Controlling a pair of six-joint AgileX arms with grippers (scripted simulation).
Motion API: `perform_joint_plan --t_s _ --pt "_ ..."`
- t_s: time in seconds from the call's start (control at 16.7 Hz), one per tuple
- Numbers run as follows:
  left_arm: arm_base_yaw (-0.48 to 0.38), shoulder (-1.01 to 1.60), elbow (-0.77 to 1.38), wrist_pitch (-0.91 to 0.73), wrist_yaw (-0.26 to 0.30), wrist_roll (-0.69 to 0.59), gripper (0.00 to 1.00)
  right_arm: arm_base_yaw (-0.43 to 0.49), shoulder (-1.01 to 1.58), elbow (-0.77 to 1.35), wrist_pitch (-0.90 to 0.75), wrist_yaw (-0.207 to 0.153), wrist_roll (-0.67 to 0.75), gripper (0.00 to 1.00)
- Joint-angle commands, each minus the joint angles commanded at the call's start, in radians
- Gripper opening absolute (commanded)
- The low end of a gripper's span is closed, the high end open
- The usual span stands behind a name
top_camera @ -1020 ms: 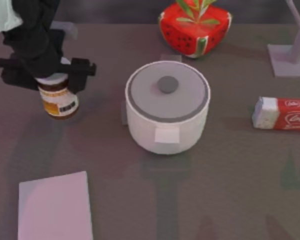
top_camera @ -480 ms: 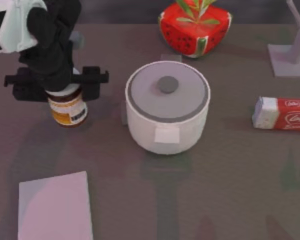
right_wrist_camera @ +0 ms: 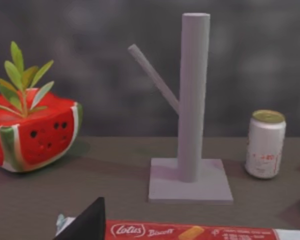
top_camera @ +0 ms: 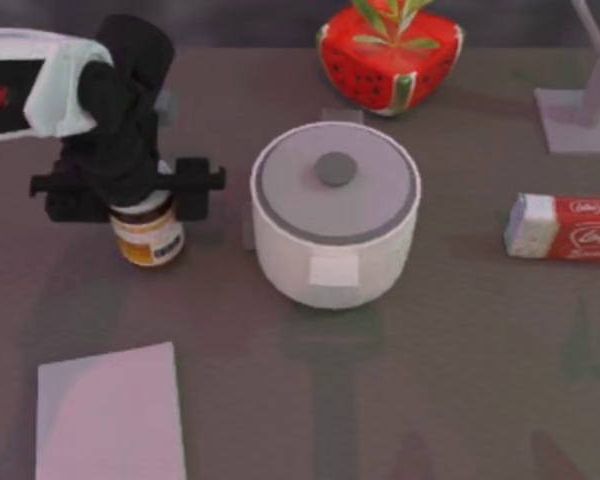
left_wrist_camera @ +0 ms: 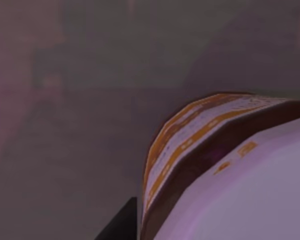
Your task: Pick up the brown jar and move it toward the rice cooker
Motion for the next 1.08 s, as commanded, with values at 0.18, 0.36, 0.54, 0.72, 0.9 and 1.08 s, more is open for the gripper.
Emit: perform_joint_plan --t_s 0.18,0.36,0.54,0.72,0.9,1.08 --pt "0.000 0.008 -0.004 0.010 0.000 0.000 0.00 0.000 0.000 0.000 0.000 0.000 0.000 1.00" --pt "0.000 0.008 -0.004 0.010 0.000 0.000 0.15 0.000 0.000 0.000 0.000 0.000 0.000 1.00" --pt "0.000 0.008 -0.004 0.010 0.000 0.000 0.38 0.000 0.000 0.000 0.000 0.000 0.000 1.00" --pt "0.000 0.008 -0.004 0.010 0.000 0.000 0.60 0.000 0.000 0.000 0.000 0.000 0.000 1.00" --pt "0.000 0.008 -0.004 0.010 0.000 0.000 0.83 0.000 0.000 0.000 0.000 0.000 0.000 1.00" --pt "0.000 0.008 -0.004 0.010 0.000 0.000 1.00 0.000 0.000 0.000 0.000 0.000 0.000 1.00"
